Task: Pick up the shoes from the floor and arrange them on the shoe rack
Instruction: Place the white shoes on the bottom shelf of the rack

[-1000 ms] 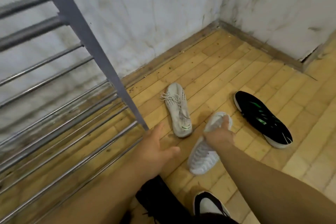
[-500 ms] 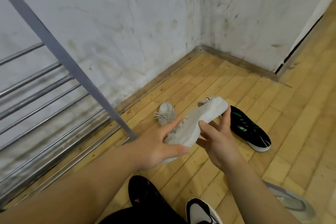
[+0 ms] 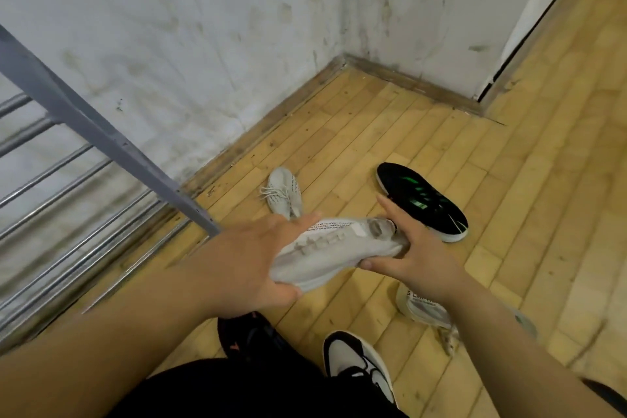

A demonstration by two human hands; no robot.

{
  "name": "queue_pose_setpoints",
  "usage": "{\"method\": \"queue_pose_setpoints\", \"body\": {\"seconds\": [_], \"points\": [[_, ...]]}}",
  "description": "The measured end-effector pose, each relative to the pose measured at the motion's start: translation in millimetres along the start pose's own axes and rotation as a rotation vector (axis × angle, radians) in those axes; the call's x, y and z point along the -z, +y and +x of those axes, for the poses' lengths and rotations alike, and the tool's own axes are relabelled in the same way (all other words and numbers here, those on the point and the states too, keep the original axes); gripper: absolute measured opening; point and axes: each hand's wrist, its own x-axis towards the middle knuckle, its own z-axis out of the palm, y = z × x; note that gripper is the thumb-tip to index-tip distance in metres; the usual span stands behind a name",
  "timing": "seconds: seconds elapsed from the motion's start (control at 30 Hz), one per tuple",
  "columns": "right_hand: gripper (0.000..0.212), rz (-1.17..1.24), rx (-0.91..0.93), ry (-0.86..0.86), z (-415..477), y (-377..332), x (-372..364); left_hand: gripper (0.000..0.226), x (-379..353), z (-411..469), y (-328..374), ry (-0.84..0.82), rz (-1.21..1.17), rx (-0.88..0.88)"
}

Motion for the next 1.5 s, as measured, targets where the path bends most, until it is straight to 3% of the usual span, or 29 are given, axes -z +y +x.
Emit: {"method": "queue_pose_setpoints", "body": {"seconds": [0.13,0.3,0.47,0.6,0.77,0.87,0.97,1.17,1.3,1.5], "points": [[0.109,-0.111,0.057,0.151,-22.9,2.4,27.7,0.113,9.1,22.3,21.2,-0.065,0.026,-0.049],[0.103,-0.229,0.092,0.297,-56.7,5.0,70.5,0.122,10.8,65.0,77.7,0.029,0.038,-0.067],[0.104,-0.259,0.022,0.274,-90.4,12.8,84.9,0.126,-12.0,65.9,97.0,0.023,0.162,-0.141],[0.094,-0.241,0.065,0.153,-98.2,-2.5,53.4,0.122,12.8,35.3,71.6,0.055,0.184,-0.115],[0.086,-0.244,0.268,-0.015,-52.4,-82.7,17.6,0.121,51.0,-52.7,12.4,0.198,0.058,0.088],[0.080,-0.269,0.386,-0.201,-17.1,-162.0,-8.4,0.116,57.8,-136.4,-17.0,0.346,-0.055,0.247],[0.088,-0.365,0.533,-0.400,3.8,-239.5,-55.6,0.113,47.6,-227.3,-41.4,0.458,-0.136,0.421],[0.090,-0.643,0.733,-0.846,-11.0,-355.5,-183.8,0.120,-16.8,-375.3,-75.8,0.491,-0.303,0.692],[0.096,-0.857,0.795,-1.047,-54.1,-370.9,-264.7,0.123,-84.3,-443.3,-89.8,0.462,-0.494,0.729],[0.095,-0.792,0.795,-1.013,-82.5,-341.6,-313.5,0.122,-97.9,-467.3,-121.0,0.341,-0.376,0.809]]}}
